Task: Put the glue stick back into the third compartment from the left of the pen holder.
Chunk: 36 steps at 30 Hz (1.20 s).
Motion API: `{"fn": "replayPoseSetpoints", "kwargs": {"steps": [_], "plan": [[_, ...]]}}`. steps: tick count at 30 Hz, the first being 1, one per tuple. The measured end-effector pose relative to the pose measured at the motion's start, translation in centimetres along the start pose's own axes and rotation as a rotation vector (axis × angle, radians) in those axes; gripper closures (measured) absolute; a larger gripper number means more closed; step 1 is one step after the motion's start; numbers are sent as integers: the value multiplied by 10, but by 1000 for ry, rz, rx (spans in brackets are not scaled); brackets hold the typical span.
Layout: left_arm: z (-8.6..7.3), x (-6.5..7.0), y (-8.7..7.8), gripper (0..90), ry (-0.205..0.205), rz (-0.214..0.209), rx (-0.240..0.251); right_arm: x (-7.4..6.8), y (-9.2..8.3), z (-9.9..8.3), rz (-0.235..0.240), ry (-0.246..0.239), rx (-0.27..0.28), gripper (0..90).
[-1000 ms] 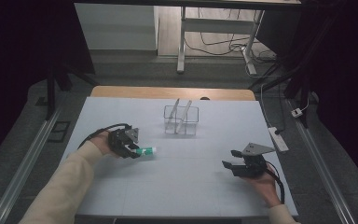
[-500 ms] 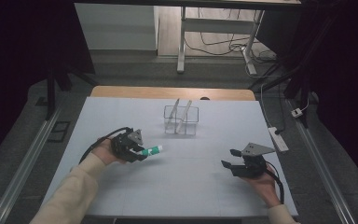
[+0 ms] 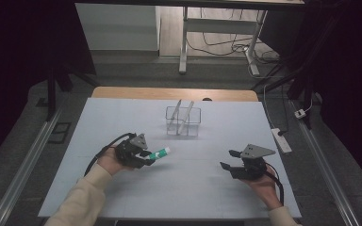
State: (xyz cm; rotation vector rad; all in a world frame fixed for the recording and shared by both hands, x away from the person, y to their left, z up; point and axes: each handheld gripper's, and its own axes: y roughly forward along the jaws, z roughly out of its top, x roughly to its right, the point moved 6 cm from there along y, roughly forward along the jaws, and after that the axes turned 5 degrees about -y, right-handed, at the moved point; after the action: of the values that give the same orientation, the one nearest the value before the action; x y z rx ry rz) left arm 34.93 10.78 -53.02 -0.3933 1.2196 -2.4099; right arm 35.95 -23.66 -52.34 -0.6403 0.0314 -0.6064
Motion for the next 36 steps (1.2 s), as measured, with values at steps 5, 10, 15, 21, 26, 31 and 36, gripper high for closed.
{"fn": "replayPoseSetpoints", "kwargs": {"steps": [5,10,15,21,26,31,36], "plan": [[8,12,5,654,0,-1,14,-5,0,7,10,-19,13,380],[16,20,13,654,0,-3,13,-14,1,16,22,-60,7,376],[23,25,20,655,8,-4,8,-25,5,26,47,-86,16,376],[30,31,27,655,19,-1,-1,-36,14,39,71,-128,11,373],[34,34,34,655,28,0,-19,-43,21,48,94,-162,8,372],[39,36,40,654,38,9,-39,-51,27,55,114,-202,-8,372],[43,40,46,654,45,3,-56,-61,35,62,145,-246,-24,376]]}}
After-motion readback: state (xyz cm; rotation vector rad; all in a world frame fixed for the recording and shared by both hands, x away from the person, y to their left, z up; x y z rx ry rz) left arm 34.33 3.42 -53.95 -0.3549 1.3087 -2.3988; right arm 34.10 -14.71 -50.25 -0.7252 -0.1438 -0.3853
